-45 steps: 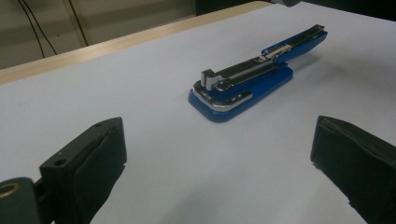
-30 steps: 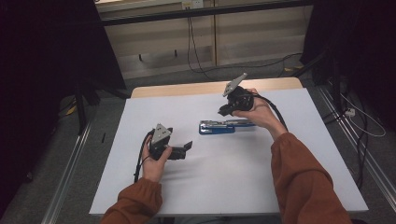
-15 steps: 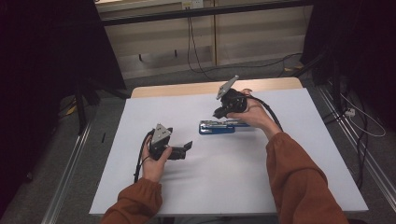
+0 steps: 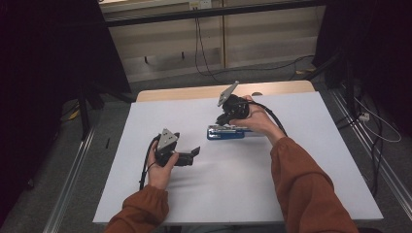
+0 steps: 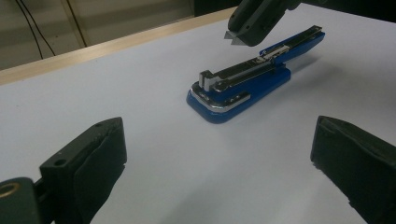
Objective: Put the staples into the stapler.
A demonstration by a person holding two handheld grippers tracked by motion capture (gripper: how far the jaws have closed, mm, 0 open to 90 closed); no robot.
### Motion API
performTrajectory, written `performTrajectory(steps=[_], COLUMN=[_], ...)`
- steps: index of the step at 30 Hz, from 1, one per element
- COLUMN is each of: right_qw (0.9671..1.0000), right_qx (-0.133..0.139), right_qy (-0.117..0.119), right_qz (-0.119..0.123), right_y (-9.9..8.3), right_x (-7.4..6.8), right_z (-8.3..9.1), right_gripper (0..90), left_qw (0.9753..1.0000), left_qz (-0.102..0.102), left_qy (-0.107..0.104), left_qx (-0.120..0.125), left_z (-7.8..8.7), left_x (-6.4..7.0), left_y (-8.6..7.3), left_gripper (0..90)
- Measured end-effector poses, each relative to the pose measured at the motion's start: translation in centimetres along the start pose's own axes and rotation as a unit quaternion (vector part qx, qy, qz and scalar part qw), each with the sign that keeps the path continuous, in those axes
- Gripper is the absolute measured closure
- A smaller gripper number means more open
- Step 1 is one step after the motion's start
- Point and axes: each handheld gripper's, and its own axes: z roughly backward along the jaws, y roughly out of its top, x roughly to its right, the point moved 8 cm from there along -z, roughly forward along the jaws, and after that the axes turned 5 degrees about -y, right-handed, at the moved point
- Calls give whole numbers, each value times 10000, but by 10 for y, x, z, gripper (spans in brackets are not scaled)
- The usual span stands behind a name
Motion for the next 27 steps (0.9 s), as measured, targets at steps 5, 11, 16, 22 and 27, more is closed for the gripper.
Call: performTrajectory(steps=[5,11,16,22,27], right_qw=[10000,9999,9999,9997,9994], right_qx=[-10,-97,-101,-171,-199], right_qy=[16,52,114,151,189], right_qz=[-42,30,45,113,221], right_y=[1,2,3,1,0], right_x=[2,2,2,-1,-3], right_z=[-3,-9,-16,-22,-25], right_gripper=[794,794,794,794,794], left_qw=[10000,10000,10000,10000,10000], left_qz=[-3,12,10,17,14], left_qy=[13,20,9,33,31], left_qx=[-3,-18,-2,-18,-16], left_z=[0,-1,-1,0,0], left_x=[0,-1,-1,-2,-2], left_y=[0,-1,-1,-1,-1], left_gripper=[36,36,36,36,36])
